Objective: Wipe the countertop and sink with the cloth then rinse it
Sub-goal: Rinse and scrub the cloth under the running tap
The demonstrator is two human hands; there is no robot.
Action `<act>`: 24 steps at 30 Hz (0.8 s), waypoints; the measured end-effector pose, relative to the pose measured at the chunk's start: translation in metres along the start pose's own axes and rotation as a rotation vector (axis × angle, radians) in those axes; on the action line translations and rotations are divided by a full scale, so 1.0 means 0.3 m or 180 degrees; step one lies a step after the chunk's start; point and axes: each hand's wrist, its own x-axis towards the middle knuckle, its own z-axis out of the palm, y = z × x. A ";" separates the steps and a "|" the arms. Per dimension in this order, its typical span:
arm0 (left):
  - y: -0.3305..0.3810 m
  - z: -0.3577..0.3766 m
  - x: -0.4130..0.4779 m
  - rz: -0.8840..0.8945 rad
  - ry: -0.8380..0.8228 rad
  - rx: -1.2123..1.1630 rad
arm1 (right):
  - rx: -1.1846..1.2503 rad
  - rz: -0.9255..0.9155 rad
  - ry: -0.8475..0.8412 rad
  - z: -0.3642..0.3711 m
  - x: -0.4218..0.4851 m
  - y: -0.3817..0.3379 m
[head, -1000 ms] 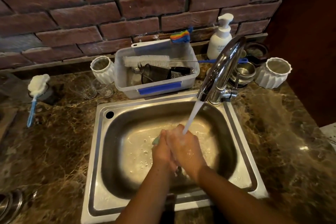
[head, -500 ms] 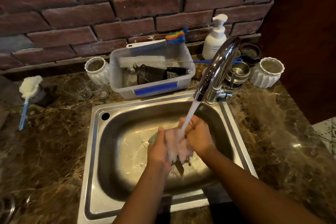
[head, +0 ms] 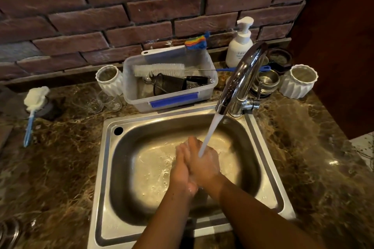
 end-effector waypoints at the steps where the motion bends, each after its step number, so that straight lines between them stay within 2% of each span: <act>1: 0.011 -0.009 0.010 -0.0034 0.0021 0.0035 | 0.0283 -0.0047 -0.0033 0.007 -0.001 -0.001; 4: 0.045 -0.043 0.020 0.0049 0.0106 0.0408 | 0.0704 -0.0268 -0.0077 -0.051 0.052 0.000; 7: 0.062 -0.088 0.043 0.0037 -0.0014 0.0576 | 0.0044 0.0057 -0.0213 -0.136 0.118 -0.025; 9: 0.059 -0.108 0.050 0.0013 -0.0129 0.0642 | -0.0247 0.0216 -0.0569 -0.176 0.145 -0.026; 12: 0.039 -0.123 0.056 -0.0030 -0.0218 0.0615 | -0.0152 0.0788 -0.1230 -0.208 0.100 -0.060; 16: 0.002 -0.130 0.080 -0.0066 -0.0445 0.0481 | 0.0080 0.0613 -0.1110 -0.195 0.054 -0.077; 19: 0.020 -0.126 0.057 -0.0411 -0.0734 0.0186 | 0.0759 0.0738 -0.1153 -0.203 0.017 -0.098; 22: 0.052 -0.161 0.051 -0.0876 -0.1009 0.0055 | 0.1590 0.1143 -0.1560 -0.238 -0.005 -0.125; 24: 0.064 -0.171 0.058 -0.0956 -0.1088 0.0116 | 0.1701 0.1188 -0.1799 -0.248 -0.006 -0.130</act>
